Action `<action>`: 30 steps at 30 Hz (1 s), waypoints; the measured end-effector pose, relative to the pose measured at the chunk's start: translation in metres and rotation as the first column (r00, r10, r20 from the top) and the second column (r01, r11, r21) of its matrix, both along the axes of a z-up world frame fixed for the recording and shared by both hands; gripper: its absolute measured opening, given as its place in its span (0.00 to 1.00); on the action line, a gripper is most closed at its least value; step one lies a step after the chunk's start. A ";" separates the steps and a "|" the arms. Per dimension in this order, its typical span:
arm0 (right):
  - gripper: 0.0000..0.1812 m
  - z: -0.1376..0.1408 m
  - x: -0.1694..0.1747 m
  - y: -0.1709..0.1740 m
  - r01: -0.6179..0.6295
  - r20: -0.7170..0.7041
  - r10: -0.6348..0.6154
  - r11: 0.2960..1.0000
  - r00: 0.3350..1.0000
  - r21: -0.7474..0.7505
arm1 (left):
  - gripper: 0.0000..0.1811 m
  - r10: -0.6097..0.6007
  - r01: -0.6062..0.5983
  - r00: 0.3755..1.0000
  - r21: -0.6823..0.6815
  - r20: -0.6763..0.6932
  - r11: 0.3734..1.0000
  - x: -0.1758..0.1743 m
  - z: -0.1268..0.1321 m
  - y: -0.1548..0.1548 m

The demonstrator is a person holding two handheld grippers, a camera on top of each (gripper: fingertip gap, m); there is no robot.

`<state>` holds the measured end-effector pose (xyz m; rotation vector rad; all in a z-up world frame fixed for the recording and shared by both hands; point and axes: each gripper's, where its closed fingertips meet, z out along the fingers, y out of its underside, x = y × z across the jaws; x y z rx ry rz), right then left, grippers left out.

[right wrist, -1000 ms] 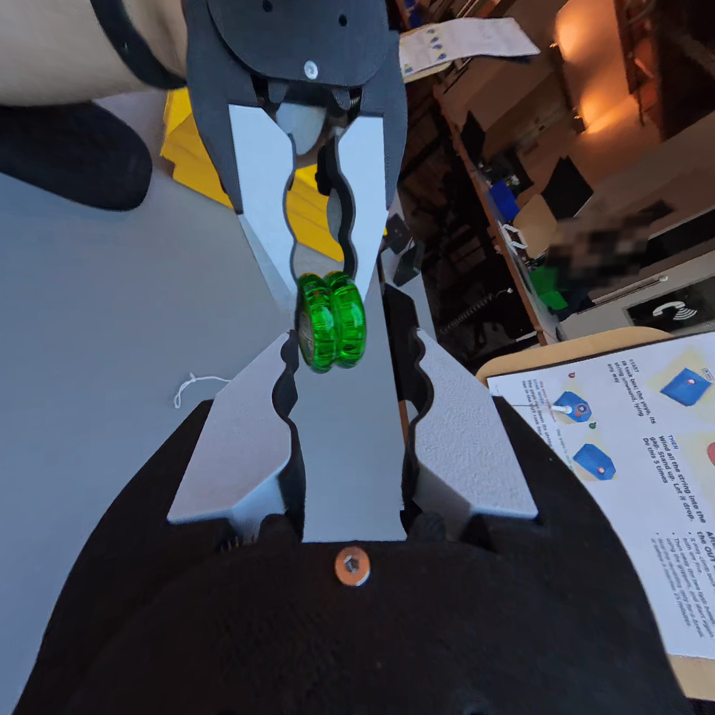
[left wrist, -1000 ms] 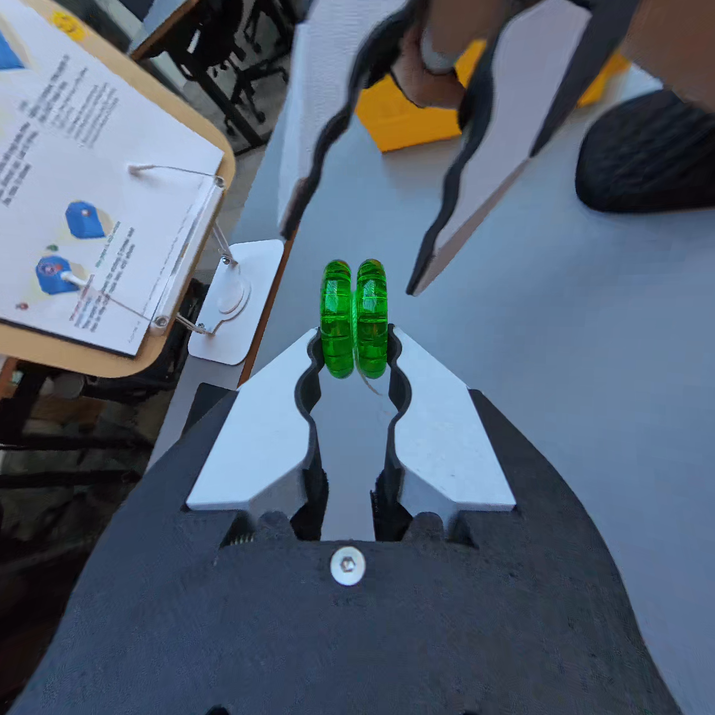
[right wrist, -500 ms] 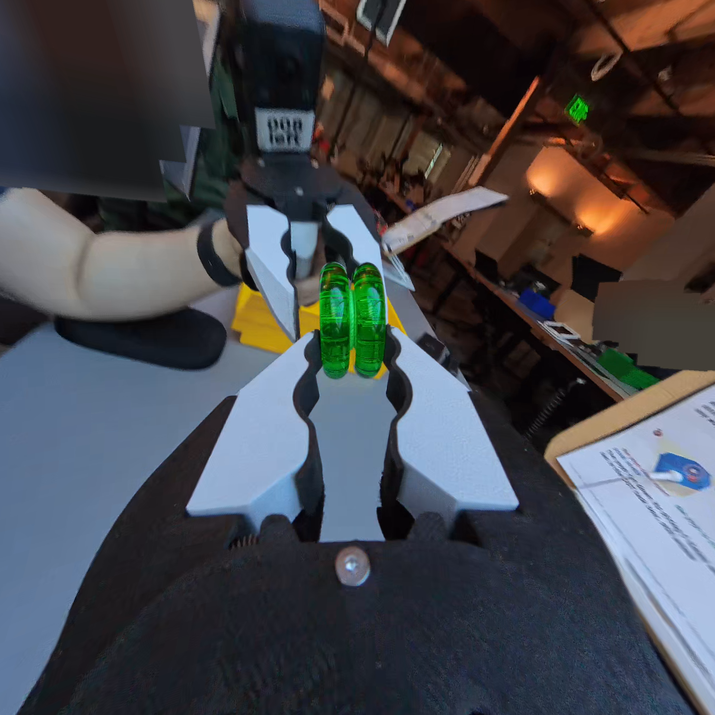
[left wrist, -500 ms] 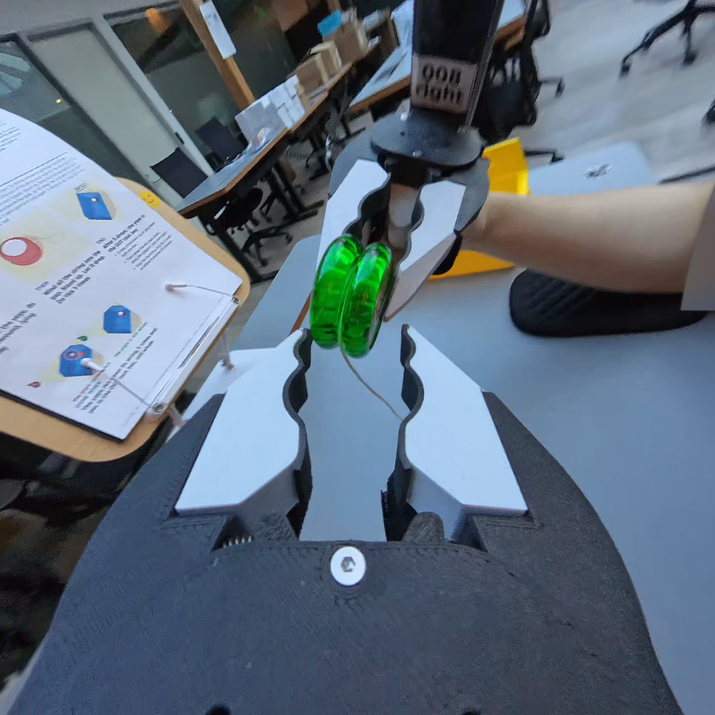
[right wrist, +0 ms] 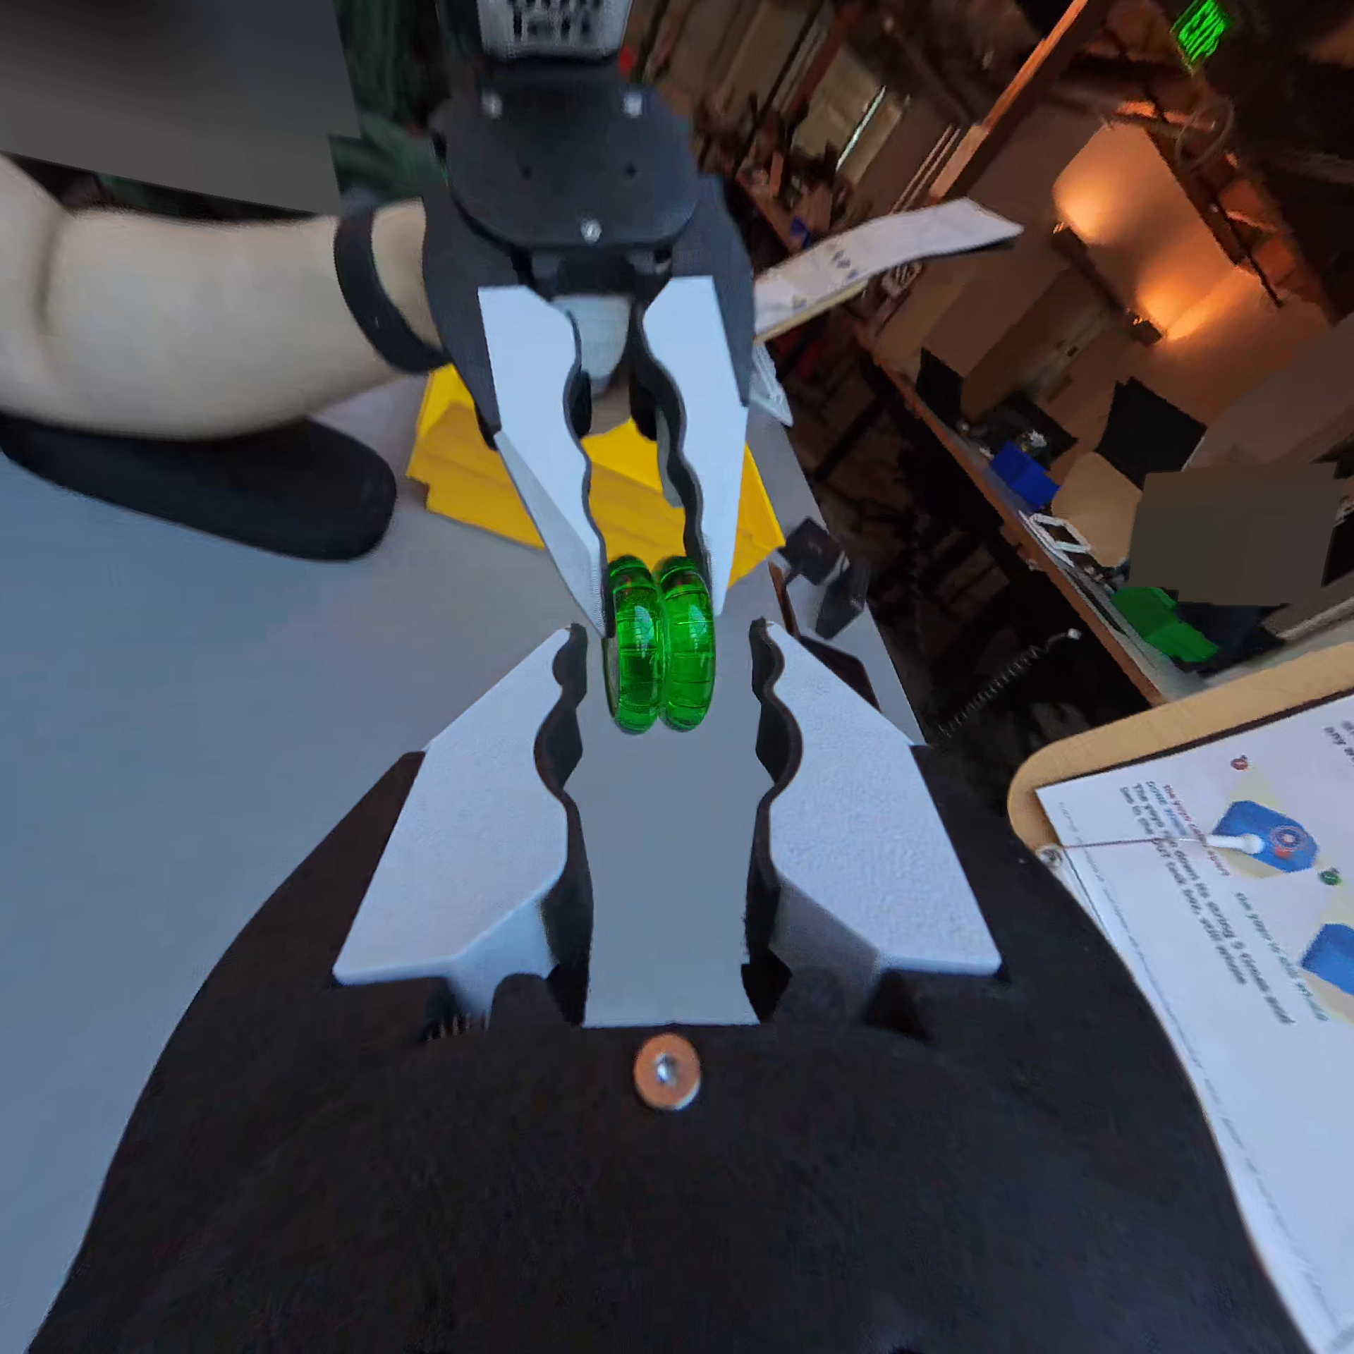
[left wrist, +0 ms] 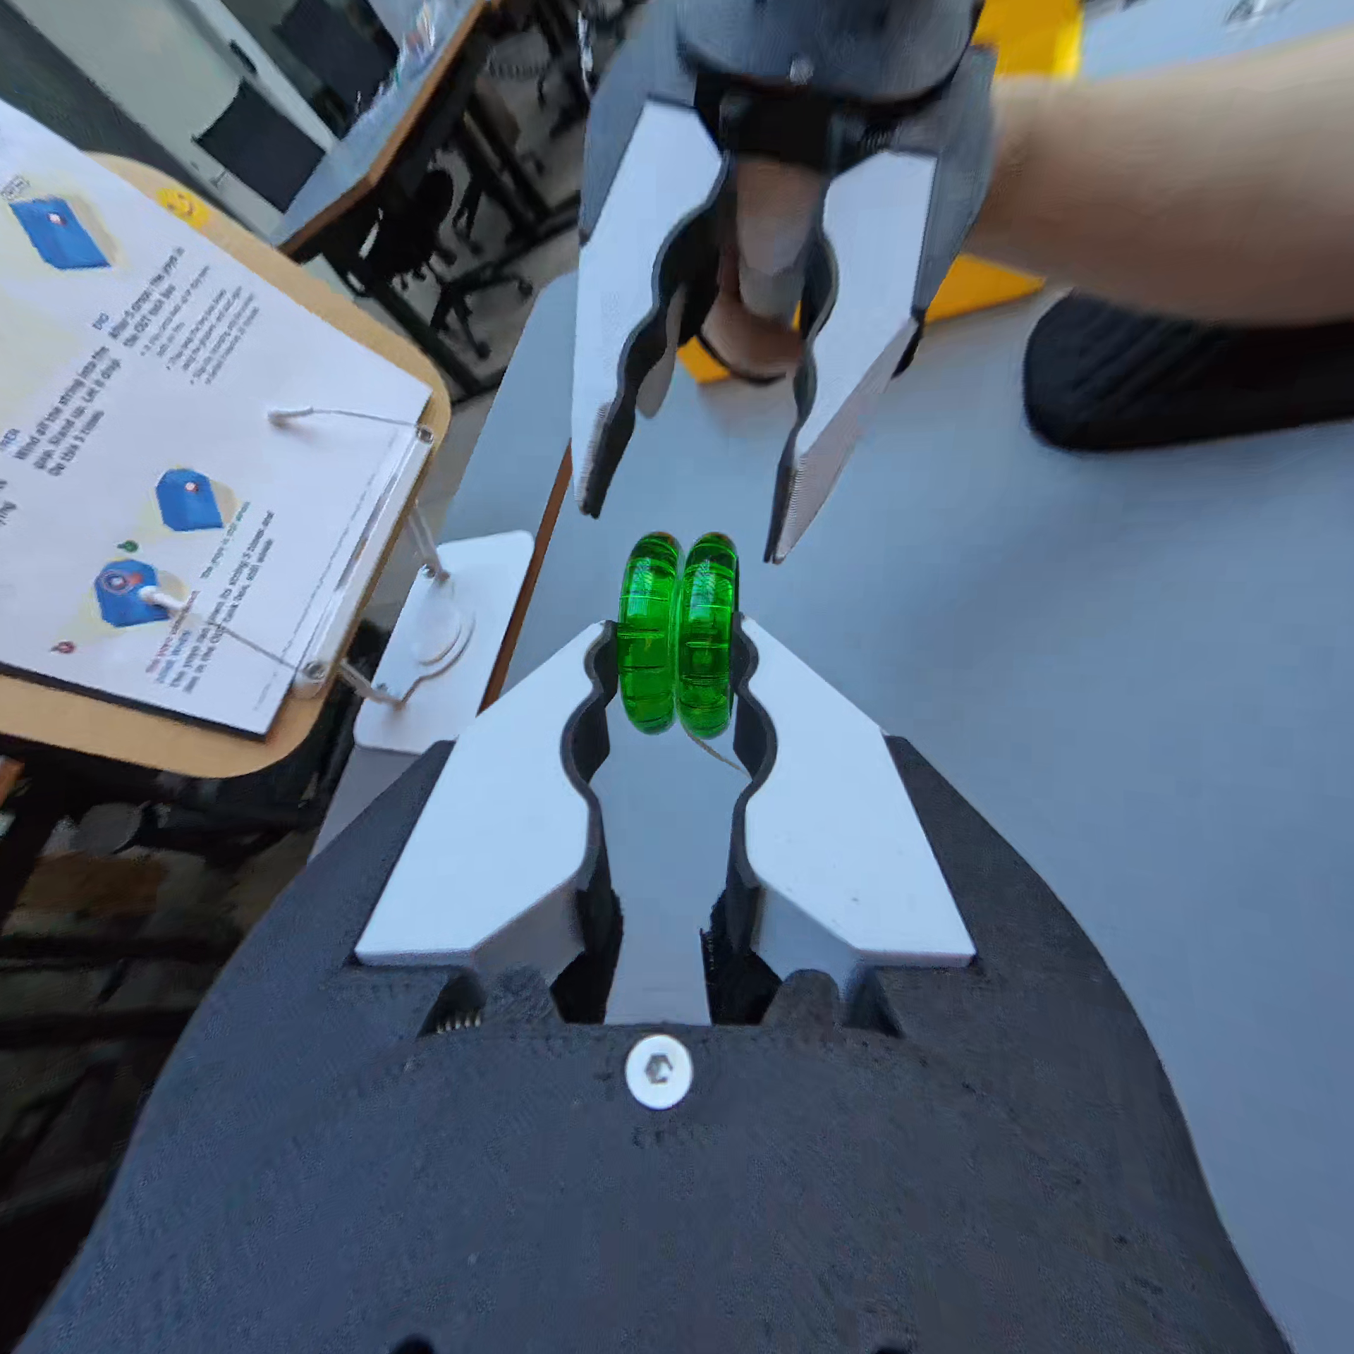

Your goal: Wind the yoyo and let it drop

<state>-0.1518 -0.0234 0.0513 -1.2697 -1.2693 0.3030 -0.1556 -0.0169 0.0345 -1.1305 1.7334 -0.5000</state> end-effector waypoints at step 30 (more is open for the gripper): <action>0.34 -0.021 0.010 0.018 0.144 0.180 -0.148 0.989 0.972 0.040 | 0.16 0.056 -0.041 0.993 0.150 -0.101 0.988 0.001 -0.025 0.016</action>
